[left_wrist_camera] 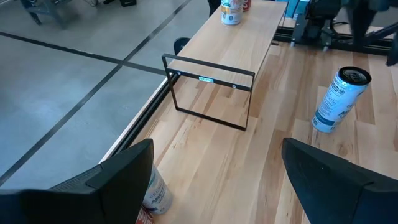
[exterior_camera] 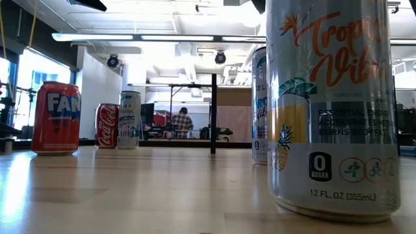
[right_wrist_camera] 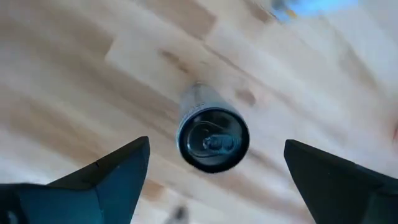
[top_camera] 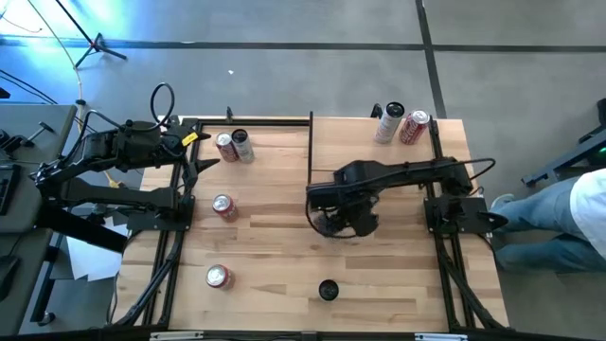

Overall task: Place canned beverage on shelf
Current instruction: Put the white soda can on the shelf

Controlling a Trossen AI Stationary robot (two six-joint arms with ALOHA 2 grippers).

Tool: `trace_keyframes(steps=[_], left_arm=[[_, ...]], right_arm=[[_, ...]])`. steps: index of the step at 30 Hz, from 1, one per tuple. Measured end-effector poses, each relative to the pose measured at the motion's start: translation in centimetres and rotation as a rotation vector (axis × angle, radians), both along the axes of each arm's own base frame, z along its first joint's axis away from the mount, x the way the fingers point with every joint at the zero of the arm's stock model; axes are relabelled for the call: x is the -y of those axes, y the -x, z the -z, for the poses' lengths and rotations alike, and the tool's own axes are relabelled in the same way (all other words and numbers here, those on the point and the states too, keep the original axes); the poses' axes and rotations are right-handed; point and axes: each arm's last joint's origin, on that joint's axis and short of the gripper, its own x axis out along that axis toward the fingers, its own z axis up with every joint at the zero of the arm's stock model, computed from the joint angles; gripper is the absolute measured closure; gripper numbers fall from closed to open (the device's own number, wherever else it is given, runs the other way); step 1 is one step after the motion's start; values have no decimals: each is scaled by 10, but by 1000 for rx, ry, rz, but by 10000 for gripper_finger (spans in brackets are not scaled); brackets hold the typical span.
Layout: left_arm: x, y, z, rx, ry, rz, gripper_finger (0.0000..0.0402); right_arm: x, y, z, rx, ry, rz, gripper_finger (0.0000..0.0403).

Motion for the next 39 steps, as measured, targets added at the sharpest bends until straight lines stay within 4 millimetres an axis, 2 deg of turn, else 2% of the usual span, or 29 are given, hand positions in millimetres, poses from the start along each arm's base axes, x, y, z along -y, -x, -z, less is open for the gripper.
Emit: trace_keyframes(steps=[8,11,15,21,29,34,39], left_arm=[[0,0,0,0,0,0,67],[0,0,0,0,0,0,67],[0,0,0,1,0,0,67],[0,0,0,0,0,0,67],[0,0,0,0,0,0,67],[0,0,0,1,0,0,67],[0,0,0,0,0,0,67]], right_arm=[[-11,22,-36,51,-150,654,43],[-19,22,-47,97,-263,936,43],[-26,23,-56,204,-309,1189,43],[-35,26,-58,395,-272,1539,43],[-47,36,-56,588,-288,1917,43],[-56,42,-56,608,-500,2261,43],[-76,50,-54,607,-652,2435,43]])
